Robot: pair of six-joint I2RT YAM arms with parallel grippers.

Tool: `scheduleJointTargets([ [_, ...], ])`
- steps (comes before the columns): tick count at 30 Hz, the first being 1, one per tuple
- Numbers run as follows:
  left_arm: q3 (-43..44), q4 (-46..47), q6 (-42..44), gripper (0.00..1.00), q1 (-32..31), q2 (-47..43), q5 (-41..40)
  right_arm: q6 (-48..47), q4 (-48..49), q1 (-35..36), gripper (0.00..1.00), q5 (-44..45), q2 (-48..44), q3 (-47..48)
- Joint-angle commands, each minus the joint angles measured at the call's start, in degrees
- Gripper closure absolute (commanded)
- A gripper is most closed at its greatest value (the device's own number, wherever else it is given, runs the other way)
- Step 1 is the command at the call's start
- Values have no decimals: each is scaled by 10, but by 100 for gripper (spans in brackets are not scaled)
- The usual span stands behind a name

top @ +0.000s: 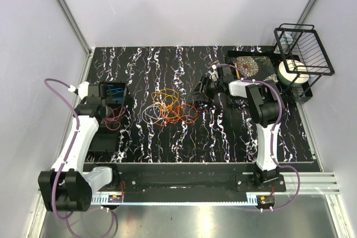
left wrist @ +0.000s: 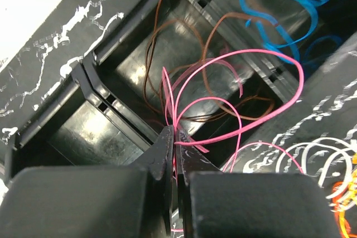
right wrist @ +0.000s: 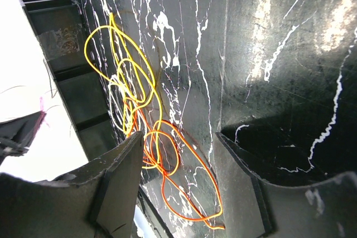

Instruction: Untangle the cables

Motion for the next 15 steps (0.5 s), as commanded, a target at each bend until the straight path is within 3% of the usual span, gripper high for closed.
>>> scheduleJointTargets([
  [1, -13, 33, -24, 100, -3, 20, -31, -11, -21, 8, 40, 20, 23, 3],
  [15, 10, 87, -30, 100, 4, 103, -100, -10, -20, 9, 40, 20, 25, 4],
])
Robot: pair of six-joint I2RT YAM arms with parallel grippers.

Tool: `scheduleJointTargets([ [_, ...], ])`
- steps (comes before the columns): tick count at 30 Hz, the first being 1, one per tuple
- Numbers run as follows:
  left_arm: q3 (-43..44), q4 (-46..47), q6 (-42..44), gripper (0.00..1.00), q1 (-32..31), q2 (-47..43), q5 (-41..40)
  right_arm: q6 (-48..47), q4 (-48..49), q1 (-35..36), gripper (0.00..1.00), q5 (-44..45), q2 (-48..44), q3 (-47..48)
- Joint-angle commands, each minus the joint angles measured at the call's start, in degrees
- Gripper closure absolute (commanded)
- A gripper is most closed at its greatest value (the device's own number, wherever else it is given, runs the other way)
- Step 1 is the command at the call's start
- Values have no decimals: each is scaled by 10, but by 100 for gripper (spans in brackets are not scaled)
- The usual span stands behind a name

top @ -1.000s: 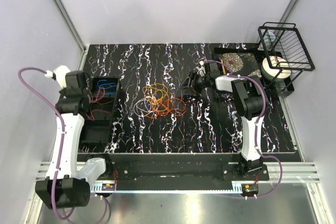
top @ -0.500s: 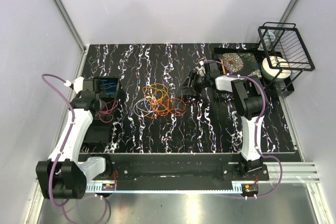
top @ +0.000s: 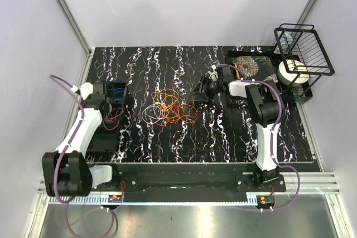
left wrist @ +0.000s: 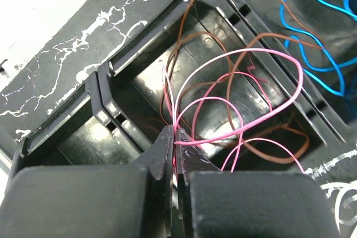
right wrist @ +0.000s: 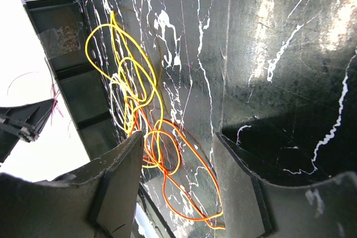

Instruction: Untangle the cables

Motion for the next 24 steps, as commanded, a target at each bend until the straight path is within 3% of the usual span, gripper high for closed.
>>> scheduleJointTargets([
  [1, 27, 58, -7, 100, 7, 32, -32, -12, -20, 9, 40, 27, 22, 3],
  [7, 48, 82, -9, 100, 8, 55, -25, -12, -21, 8, 40, 28, 22, 3],
  [11, 71, 84, -3, 93, 9, 76, -20, -11, -20, 8, 40, 28, 25, 5],
  [16, 79, 91, 1, 92, 9, 96, -10, -12, -23, 9, 40, 29, 27, 6],
  [24, 47, 119, 6, 80, 8, 86, 20, -12, -25, 9, 40, 29, 28, 7],
])
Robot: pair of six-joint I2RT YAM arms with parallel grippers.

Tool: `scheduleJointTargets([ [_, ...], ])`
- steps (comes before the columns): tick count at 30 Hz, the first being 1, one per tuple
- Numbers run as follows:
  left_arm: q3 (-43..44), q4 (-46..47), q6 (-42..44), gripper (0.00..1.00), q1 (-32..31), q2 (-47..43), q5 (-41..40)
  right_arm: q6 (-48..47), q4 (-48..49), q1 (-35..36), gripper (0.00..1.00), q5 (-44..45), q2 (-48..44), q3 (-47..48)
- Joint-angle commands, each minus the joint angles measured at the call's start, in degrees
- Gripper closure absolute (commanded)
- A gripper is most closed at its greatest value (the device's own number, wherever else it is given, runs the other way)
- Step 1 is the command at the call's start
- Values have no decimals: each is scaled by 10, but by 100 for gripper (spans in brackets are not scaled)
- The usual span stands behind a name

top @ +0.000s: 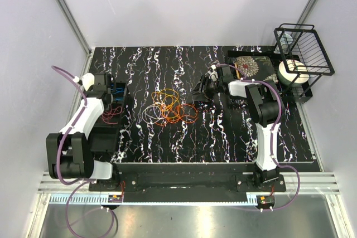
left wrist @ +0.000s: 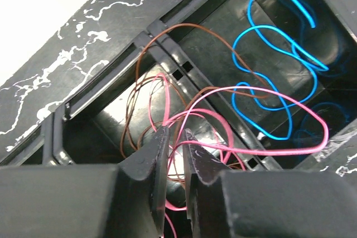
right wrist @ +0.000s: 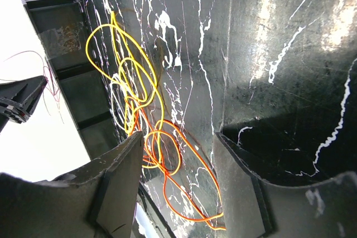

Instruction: Untangle the cables

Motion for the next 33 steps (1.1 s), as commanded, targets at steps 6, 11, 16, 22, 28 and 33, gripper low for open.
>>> scheduleJointTargets([
  [6, -28, 19, -3, 65, -2, -89, 31, -13, -24, 9, 40, 29, 26, 6],
  [11, -8, -31, -5, 41, -2, -181, 26, -15, -24, 10, 40, 29, 25, 5],
  [16, 4, -56, 19, 22, -8, -270, 56, -14, -26, 10, 40, 29, 25, 5],
  [22, 30, -147, 106, 13, -16, -316, 135, -16, -27, 10, 40, 29, 19, 4],
  [28, 6, -187, 173, 10, -51, -398, 181, -16, -23, 11, 39, 33, 15, -1],
  [33, -36, -150, 141, 11, -64, -445, 243, -19, -22, 12, 40, 39, 16, -2],
])
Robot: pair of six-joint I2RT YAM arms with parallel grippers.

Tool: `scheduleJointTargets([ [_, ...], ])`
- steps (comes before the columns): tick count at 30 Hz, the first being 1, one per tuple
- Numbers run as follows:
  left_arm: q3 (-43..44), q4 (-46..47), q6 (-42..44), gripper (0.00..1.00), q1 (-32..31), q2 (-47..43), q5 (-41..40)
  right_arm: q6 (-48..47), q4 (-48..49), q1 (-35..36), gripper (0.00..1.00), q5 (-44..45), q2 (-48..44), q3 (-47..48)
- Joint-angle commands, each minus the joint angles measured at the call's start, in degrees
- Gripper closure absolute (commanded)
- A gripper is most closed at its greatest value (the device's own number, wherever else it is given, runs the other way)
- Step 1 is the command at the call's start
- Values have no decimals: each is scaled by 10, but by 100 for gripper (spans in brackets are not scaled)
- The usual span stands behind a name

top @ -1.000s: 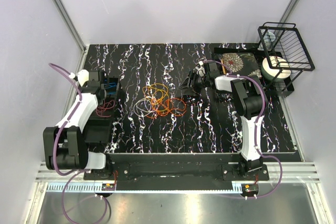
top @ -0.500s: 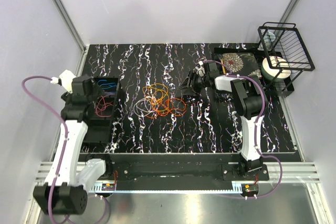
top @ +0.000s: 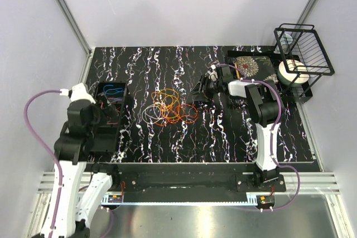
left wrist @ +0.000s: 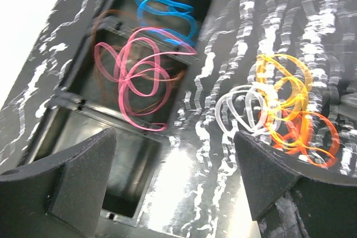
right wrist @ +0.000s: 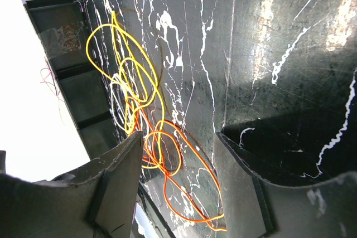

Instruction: Untangle the cables

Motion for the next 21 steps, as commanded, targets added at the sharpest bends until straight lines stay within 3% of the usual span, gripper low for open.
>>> scheduleJointTargets([
  [1, -42, 48, -11, 13, -6, -25, 83, -20, -23, 10, 40, 40, 16, -3],
  [4, -65, 78, -43, 18, -16, 2, 128, -23, -26, 10, 40, 44, 18, -1],
  [11, -123, 169, -128, 20, -110, 52, 80, -26, -31, 9, 40, 47, 28, 4],
  [16, -125, 224, -149, 22, -199, 156, 17, -26, -33, 9, 40, 47, 30, 6],
  [21, -103, 265, -160, 26, -223, 284, -19, -26, -33, 10, 40, 44, 28, 6],
])
